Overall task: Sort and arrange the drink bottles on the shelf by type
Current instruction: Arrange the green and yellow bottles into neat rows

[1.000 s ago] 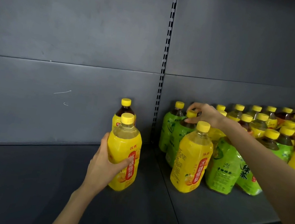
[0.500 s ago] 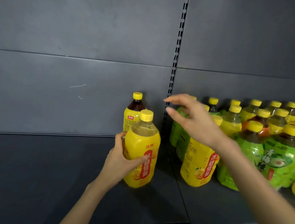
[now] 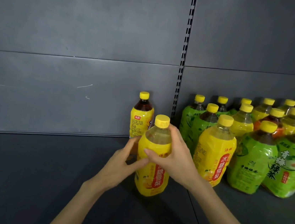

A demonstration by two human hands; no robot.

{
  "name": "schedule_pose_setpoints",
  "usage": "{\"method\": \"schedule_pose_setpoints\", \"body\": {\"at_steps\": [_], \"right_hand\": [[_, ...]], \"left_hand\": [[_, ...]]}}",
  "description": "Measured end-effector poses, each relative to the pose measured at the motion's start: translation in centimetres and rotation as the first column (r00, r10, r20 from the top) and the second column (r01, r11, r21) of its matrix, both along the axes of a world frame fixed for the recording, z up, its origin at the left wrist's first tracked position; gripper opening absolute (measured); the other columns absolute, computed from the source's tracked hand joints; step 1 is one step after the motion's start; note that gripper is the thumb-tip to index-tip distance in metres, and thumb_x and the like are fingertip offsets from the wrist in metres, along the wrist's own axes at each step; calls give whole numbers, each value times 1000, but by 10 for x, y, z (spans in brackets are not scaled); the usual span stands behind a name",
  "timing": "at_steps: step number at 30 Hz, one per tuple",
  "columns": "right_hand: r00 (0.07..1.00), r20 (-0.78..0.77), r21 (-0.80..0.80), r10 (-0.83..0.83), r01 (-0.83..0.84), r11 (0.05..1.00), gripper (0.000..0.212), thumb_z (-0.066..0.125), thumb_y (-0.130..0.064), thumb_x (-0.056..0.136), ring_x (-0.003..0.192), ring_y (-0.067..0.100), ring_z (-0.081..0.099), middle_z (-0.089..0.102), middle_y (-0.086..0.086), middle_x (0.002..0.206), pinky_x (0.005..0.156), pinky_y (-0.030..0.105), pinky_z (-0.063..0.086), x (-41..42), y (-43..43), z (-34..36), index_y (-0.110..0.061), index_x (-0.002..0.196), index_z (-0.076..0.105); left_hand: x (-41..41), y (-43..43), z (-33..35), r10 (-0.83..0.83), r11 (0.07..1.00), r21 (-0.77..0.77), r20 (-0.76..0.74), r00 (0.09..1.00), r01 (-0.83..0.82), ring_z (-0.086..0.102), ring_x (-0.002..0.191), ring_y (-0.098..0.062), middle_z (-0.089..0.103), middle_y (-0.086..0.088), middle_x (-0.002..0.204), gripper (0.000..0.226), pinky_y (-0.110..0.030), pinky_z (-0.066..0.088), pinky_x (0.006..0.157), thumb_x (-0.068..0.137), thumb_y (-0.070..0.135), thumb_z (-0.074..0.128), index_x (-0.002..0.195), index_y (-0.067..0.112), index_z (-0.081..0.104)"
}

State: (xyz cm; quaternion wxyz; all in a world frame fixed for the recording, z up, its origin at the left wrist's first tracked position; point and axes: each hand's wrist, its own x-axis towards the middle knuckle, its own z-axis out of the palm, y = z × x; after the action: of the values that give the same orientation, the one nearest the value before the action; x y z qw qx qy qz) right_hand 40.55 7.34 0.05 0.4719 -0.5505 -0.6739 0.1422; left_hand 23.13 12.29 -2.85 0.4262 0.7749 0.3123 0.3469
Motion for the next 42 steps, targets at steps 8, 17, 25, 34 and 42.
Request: {"method": "schedule_pose_setpoints", "body": {"at_steps": [8, 17, 25, 34, 42], "right_hand": [[991, 7, 68, -136, 135, 988, 78, 70, -53, 73, 111, 0, 44, 35, -13, 131, 88, 22, 46, 5, -11, -2, -35, 138, 29], [953, -104, 141, -284, 297, 944, 71, 55, -74, 67, 112, -11, 37, 31, -30, 126, 75, 7, 38, -5, -17, -17, -69, 122, 9], [954, -77, 119, -288, 296, 948, 84, 69, -60, 71, 112, -5, 36, 31, -24, 129, 82, 24, 46, -3, -22, -20, -45, 138, 20], [938, -224, 214, -265, 313, 925, 75, 67, -64, 67, 120, -2, 45, 47, -16, 132, 93, 20, 44, 25, -58, -24, -51, 131, 30], [907, -254, 244, -336, 396, 885, 77, 71, -63, 62, 117, -8, 47, 49, -24, 127, 94, 16, 43, 88, -104, -25, -50, 128, 35]], "left_hand": [[2, 71, 28, 333, 913, 234, 39, 942, -333, 35, 132, -2, 37, 13, 144, 95, -28, 33, 105, 69, 76, 57, 145, 29, 22], [72, 121, 31, 568, 819, 224, -189, 801, -528, 47, 122, -38, 38, -10, 141, 91, -48, 40, 92, 75, 49, 73, 143, 20, 19], [72, 105, 23, 595, 793, 223, -84, 799, -567, 52, 114, -35, 49, -9, 131, 79, -43, 41, 89, 75, 43, 74, 137, 22, 30], [38, 57, 19, 611, 782, 211, -68, 789, -587, 52, 116, -38, 54, -11, 130, 78, -47, 42, 92, 76, 33, 75, 139, 25, 29], [31, 19, 16, 641, 761, 146, -26, 767, -632, 54, 112, -37, 56, -9, 125, 76, -47, 43, 90, 76, 34, 76, 135, 22, 28]]}}
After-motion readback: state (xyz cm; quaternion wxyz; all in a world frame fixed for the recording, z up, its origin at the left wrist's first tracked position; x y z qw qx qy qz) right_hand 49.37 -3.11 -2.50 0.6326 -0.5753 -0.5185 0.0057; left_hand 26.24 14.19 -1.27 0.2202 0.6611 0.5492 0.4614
